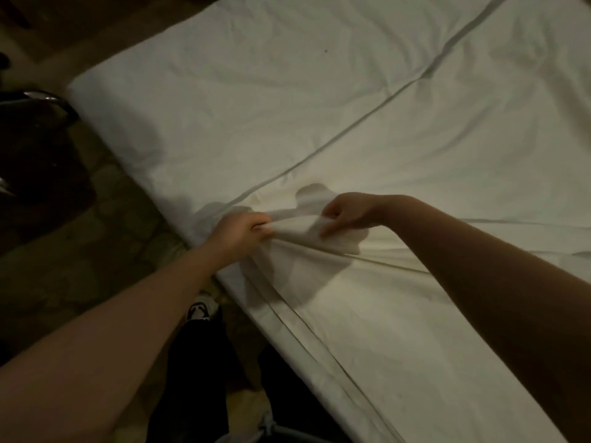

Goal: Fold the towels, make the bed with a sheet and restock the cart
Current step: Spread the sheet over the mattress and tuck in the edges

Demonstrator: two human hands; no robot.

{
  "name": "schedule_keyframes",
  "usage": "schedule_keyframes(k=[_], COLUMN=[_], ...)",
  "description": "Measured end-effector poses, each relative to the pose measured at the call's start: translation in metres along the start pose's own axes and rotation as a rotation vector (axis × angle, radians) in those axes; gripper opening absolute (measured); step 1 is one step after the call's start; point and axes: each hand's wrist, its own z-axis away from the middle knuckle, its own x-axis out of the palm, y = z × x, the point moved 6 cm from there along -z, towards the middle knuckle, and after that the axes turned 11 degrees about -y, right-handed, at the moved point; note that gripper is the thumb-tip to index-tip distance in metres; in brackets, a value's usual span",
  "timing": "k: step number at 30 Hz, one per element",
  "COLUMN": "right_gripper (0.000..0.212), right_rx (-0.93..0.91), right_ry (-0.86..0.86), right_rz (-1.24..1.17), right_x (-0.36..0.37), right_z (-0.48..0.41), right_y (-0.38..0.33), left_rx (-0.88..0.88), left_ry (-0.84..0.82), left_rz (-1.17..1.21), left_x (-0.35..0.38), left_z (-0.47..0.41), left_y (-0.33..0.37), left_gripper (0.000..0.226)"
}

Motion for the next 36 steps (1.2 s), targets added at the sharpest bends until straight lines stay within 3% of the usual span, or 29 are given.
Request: schedule_keyframes(k=[4, 7, 9, 12, 14, 18, 22, 28, 36], right_gripper=[0.030, 0.030, 0.030, 0.031, 0.028, 0.028, 0.025, 0.021, 0.034], right_rx=[0.074, 0.091, 0.088, 0.008, -0.048, -0.017, 0.067, 0.031, 0.179], right_ry=[0.039, 0.076, 0.110, 0.435, 0.558, 0.536, 0.594, 0.721, 0.631], right_rz=[-0.079, -0.218, -0.180, -0.129, -0.073, 0.145, 0.145, 0.144, 0.158], right_x=[-0.006, -0.010, -0.013, -0.043, -0.064, -0.088, -0.091, -0.094, -0.097], right_z=[0.007, 0.012, 0.012, 0.012, 0.009, -0.016, -0.030, -0.049, -0.062], right_y=[0.040, 0.070, 0.074, 0.060, 0.044, 0.032, 0.041, 0.027, 0.030], left_rx=[-0.067, -0.156, -0.215, -0.269, -0.323, -0.355, -0.335, -0.377, -0.347], left_ry=[0.008, 0.073, 0.108, 0.198, 0.274, 0.419, 0.470, 0.441, 0.319], left_rz=[-0.047, -0.040, -0.021, 0.054, 0.125, 0.265, 0.242, 0.100, 0.082], left_x=[-0.003, -0.007, -0.006, -0.006, -0.007, -0.012, -0.015, -0.028, -0.032], left_z=[0.002, 0.005, 0.004, 0.001, -0.001, 0.001, -0.002, -0.007, -0.007], left_y=[-0.012, -0.027, -0.032, -0.037, -0.042, -0.053, -0.055, -0.067, -0.070], left_gripper=[0.045, 0.026, 0.023, 0.026, 0.028, 0.028, 0.018, 0.021, 0.019])
